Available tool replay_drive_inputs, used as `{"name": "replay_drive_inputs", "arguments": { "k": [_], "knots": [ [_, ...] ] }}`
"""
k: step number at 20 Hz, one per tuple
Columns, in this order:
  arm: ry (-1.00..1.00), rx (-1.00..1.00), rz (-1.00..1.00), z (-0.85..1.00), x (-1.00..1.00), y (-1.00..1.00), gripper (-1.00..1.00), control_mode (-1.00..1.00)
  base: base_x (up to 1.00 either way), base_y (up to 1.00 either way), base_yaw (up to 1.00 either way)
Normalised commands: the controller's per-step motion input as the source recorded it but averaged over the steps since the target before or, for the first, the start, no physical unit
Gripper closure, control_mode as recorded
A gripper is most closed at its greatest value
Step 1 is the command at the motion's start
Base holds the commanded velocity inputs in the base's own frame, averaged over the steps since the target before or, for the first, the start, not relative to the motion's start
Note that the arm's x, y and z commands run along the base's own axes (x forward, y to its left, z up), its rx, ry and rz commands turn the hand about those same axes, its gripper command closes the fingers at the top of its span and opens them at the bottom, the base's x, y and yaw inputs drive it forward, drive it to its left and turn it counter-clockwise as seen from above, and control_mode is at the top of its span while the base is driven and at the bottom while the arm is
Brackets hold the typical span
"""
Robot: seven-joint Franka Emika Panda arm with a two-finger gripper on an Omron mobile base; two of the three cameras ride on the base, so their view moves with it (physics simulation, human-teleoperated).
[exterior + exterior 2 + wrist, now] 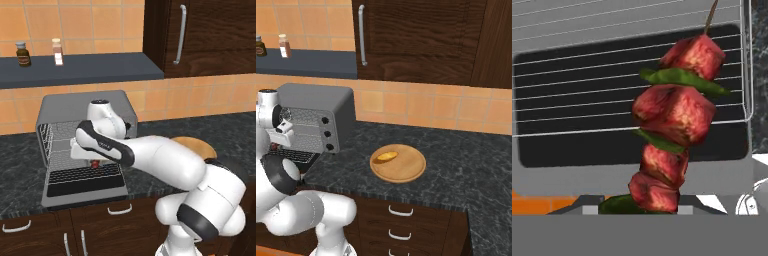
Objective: Pick up the kebab skewer and baguette bread, and place them inside the toaster oven. Close the toaster oven door and start by setting the timer.
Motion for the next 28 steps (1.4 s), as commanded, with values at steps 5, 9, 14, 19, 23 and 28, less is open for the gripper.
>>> {"name": "replay_drive_inputs", "arguments": {
  "k": [5,9,14,19,23,28],
  "knots": [
    [-0.11,0.04,0.07,-0.22,0.22,0.64,1.0,-1.0,0.0,0.0,0.0],
    [0.0,0.07,0.05,-0.21,0.34,0.42,1.0,-1.0,0.0,0.0,0.0],
    [0.03,0.03,0.06,-0.16,0.45,0.21,1.0,-1.0,0.0,0.0,0.0],
    [0.0,0.0,0.06,-0.3,0.22,0.28,1.0,-1.0,0.0,0.0,0.0],
    [0.0,0.0,0.04,-0.34,0.0,0.26,1.0,-1.0,0.0,0.0,0.0],
    [0.0,0.0,0.02,-0.3,0.0,0.13,1.0,-1.0,0.0,0.0,0.0]
  ]
}}
